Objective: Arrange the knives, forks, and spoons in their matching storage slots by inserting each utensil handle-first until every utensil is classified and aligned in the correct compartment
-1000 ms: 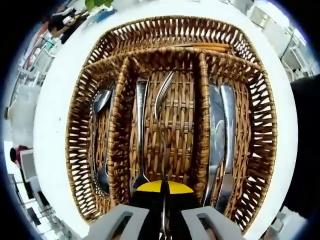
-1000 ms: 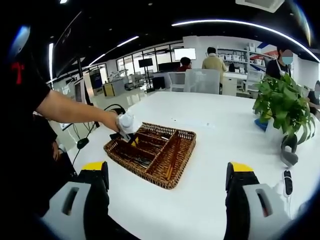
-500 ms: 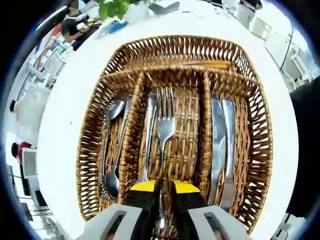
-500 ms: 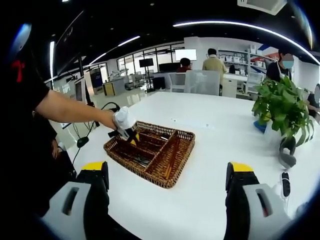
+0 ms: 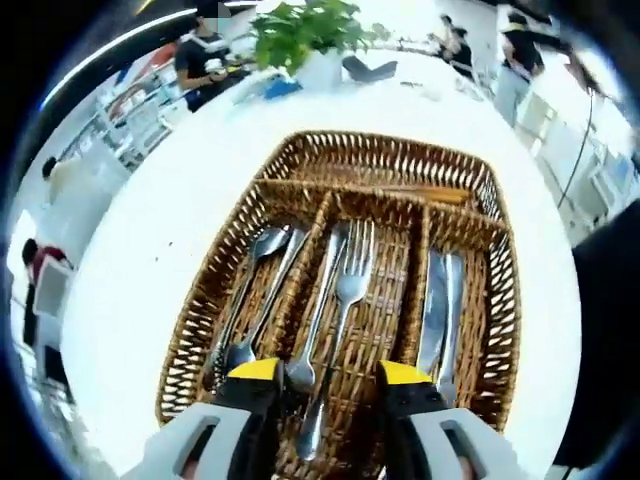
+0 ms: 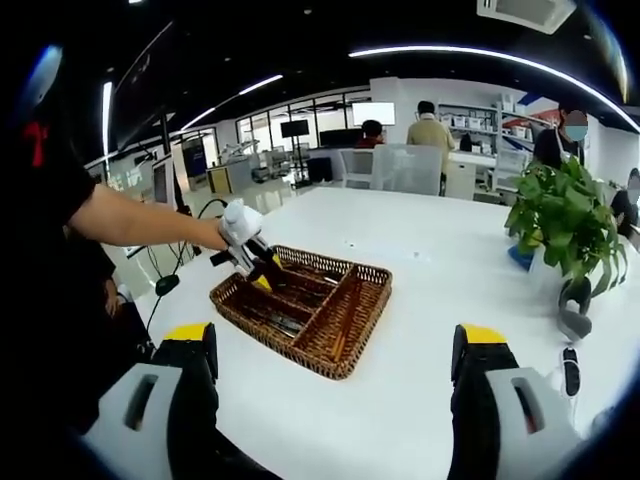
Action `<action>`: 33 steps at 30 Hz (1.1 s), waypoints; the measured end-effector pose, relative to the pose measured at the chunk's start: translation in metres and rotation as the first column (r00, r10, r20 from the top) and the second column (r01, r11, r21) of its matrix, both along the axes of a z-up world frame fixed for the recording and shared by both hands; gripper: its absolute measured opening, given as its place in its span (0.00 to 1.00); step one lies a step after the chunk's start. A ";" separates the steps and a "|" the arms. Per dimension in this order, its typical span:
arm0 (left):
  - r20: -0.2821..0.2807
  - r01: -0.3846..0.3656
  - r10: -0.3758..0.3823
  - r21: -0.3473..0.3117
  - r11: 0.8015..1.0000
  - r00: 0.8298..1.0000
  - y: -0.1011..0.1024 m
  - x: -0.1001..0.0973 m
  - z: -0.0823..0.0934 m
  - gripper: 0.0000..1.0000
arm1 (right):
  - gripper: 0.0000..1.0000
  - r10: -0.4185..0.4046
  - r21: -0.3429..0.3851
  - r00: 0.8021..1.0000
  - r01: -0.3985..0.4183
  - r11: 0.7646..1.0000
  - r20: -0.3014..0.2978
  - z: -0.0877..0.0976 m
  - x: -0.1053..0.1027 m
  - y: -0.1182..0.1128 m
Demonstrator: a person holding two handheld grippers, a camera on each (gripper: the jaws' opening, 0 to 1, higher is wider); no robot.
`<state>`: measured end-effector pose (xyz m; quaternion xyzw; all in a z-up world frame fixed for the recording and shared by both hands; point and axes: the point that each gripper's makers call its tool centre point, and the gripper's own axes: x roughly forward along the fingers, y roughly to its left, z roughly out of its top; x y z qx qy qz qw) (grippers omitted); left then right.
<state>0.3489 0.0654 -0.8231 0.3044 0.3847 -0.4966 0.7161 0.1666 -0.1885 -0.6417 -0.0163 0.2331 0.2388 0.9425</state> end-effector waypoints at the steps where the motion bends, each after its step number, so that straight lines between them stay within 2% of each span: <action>1: -0.032 -0.044 0.043 -0.038 0.998 0.999 0.002 -0.001 0.003 0.46 | 0.99 0.001 -0.002 1.000 -0.001 1.000 0.003 0.001 0.001 0.001; 2: -0.055 -0.072 0.068 -0.079 0.994 0.996 0.004 -0.004 0.006 0.53 | 0.99 0.004 -0.002 1.000 -0.004 1.000 0.003 0.001 0.001 0.003; 3: -0.029 -0.094 0.091 -0.096 0.991 0.995 0.006 0.002 0.007 0.66 | 0.99 0.007 -0.002 1.000 -0.007 1.000 0.002 0.000 0.002 0.004; 5: -0.025 -0.135 0.133 -0.122 0.983 0.991 0.013 0.002 0.010 0.89 | 0.99 0.015 -0.003 1.000 -0.015 1.000 0.002 0.001 0.003 0.007; 7: -0.024 -0.161 0.159 -0.168 0.973 0.987 0.018 -0.001 0.016 1.00 | 0.99 0.025 -0.006 1.000 -0.025 1.000 0.005 0.002 0.004 0.011; 10: -0.014 -0.183 0.184 -0.199 0.963 0.983 0.028 -0.004 0.023 1.00 | 0.99 0.033 -0.009 0.999 -0.033 0.999 0.007 0.003 0.007 0.013; 12: 0.009 -0.206 0.214 -0.231 0.951 0.977 0.035 -0.002 0.031 1.00 | 0.99 0.038 -0.015 0.999 -0.038 0.999 0.003 0.001 0.009 0.015; 15: 0.006 -0.250 0.262 -0.282 0.926 0.965 0.043 -0.003 0.041 1.00 | 0.99 0.040 -0.029 0.999 -0.040 0.999 0.004 0.001 0.012 0.016; 19: 0.034 -0.267 0.292 -0.318 0.910 0.956 0.055 -0.008 0.055 1.00 | 0.99 0.037 -0.038 0.999 -0.037 0.999 -0.008 -0.003 0.016 0.016; 20: 0.035 -0.282 0.310 -0.330 0.901 0.950 0.057 -0.009 0.058 1.00 | 0.99 0.036 -0.041 0.999 -0.036 0.999 -0.012 -0.003 0.017 0.016; 21: 0.027 -0.306 0.339 -0.366 0.879 0.940 0.060 -0.011 0.065 1.00 | 0.99 0.034 -0.045 0.999 -0.034 0.998 -0.015 -0.004 0.018 0.015; 22: 0.024 -0.314 0.349 -0.383 0.869 0.937 0.061 -0.013 0.068 1.00 | 0.99 0.031 -0.046 0.999 -0.032 0.998 -0.017 -0.005 0.019 0.015; 26: 0.031 -0.327 0.368 -0.391 0.860 0.929 0.075 -0.028 0.074 1.00 | 0.99 0.027 -0.045 0.999 -0.028 0.999 -0.022 -0.008 0.023 0.016; 28: 0.040 -0.343 0.391 -0.401 0.849 0.920 0.085 -0.033 0.079 1.00 | 0.99 0.026 -0.052 0.999 -0.028 0.998 -0.030 -0.012 0.025 0.018; 29: 0.031 -0.357 0.405 -0.411 0.839 0.914 0.087 -0.034 0.081 1.00 | 0.99 0.030 -0.052 0.999 -0.032 0.998 -0.033 -0.013 0.025 0.019; 32: -0.021 -0.414 0.460 -0.473 0.777 0.888 0.092 -0.042 0.090 1.00 | 0.99 0.034 -0.051 0.998 -0.036 0.998 -0.044 -0.017 0.026 0.022; 33: -0.032 -0.418 0.462 -0.481 0.770 0.887 0.092 -0.046 0.091 1.00 | 0.99 0.034 -0.053 0.998 -0.036 0.998 -0.045 -0.017 0.027 0.022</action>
